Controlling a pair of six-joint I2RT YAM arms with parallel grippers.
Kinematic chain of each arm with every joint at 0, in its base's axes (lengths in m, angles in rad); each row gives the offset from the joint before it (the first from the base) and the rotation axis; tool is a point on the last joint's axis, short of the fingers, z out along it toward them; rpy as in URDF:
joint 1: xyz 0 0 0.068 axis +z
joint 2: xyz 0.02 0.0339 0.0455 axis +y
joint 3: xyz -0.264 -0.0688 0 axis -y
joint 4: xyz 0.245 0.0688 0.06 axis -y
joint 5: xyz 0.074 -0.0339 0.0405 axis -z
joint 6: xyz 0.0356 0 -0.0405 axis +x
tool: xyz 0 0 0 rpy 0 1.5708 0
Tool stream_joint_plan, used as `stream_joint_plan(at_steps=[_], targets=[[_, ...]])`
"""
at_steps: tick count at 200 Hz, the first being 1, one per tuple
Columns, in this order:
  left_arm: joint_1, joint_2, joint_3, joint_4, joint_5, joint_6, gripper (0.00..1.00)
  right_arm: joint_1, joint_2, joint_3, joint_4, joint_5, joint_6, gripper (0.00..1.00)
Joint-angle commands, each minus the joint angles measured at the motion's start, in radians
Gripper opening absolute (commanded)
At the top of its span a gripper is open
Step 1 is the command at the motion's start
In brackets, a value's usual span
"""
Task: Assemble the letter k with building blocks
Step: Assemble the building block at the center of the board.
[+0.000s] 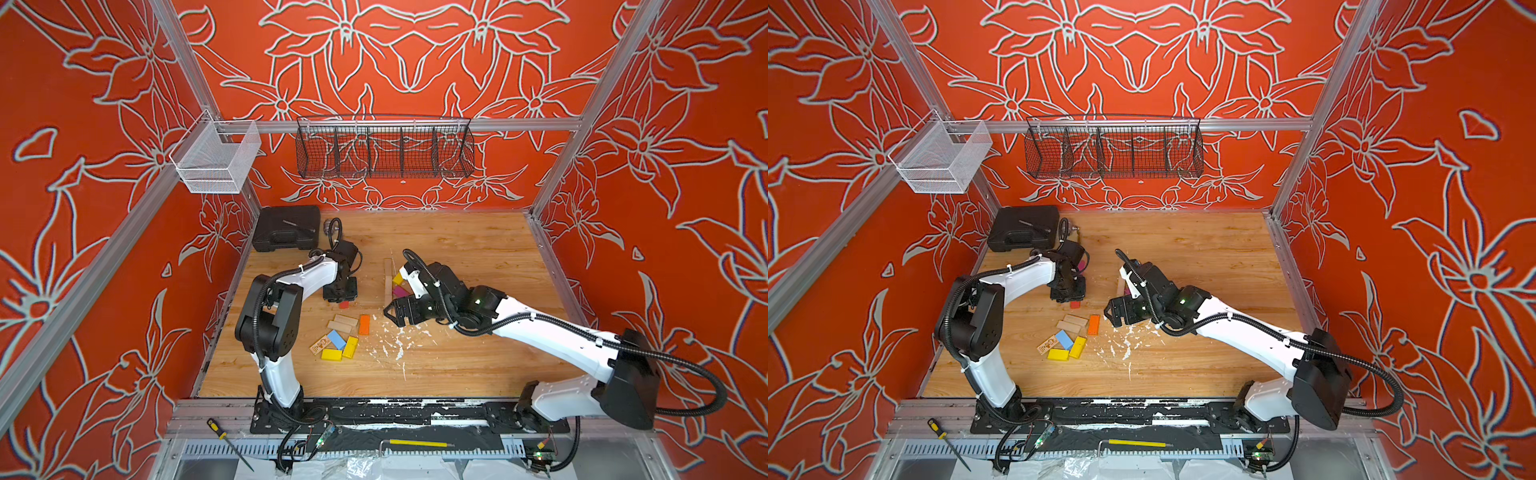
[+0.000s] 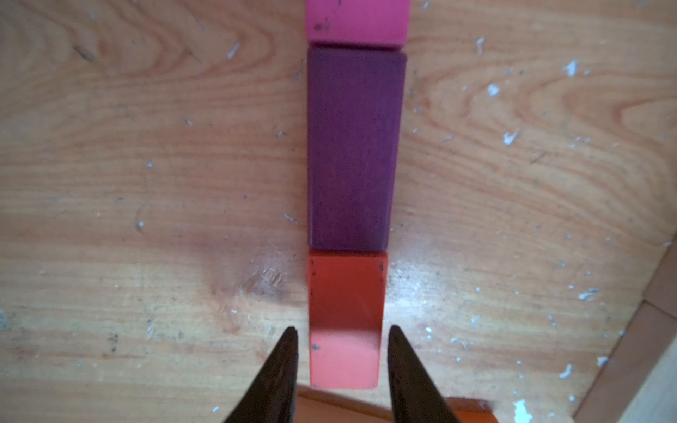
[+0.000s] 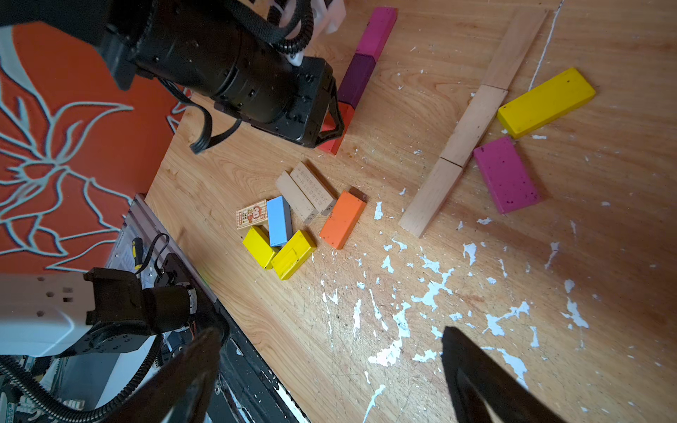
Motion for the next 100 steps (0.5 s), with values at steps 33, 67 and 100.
stream_joint_plan(at_steps=[33, 67, 100], targets=[[0.007, 0.026, 0.025, -0.021, -0.009, 0.011, 0.38, 0.005, 0.013, 0.031, -0.013, 0.013, 0.000, 0.96], [0.007, 0.033, 0.027, -0.018, -0.005, 0.013, 0.36, 0.006, 0.014, 0.033, -0.016, 0.014, -0.002, 0.96], [0.007, 0.034, 0.031, -0.018, -0.008, 0.015, 0.35, 0.005, 0.015, 0.033, -0.016, 0.015, -0.001, 0.96]])
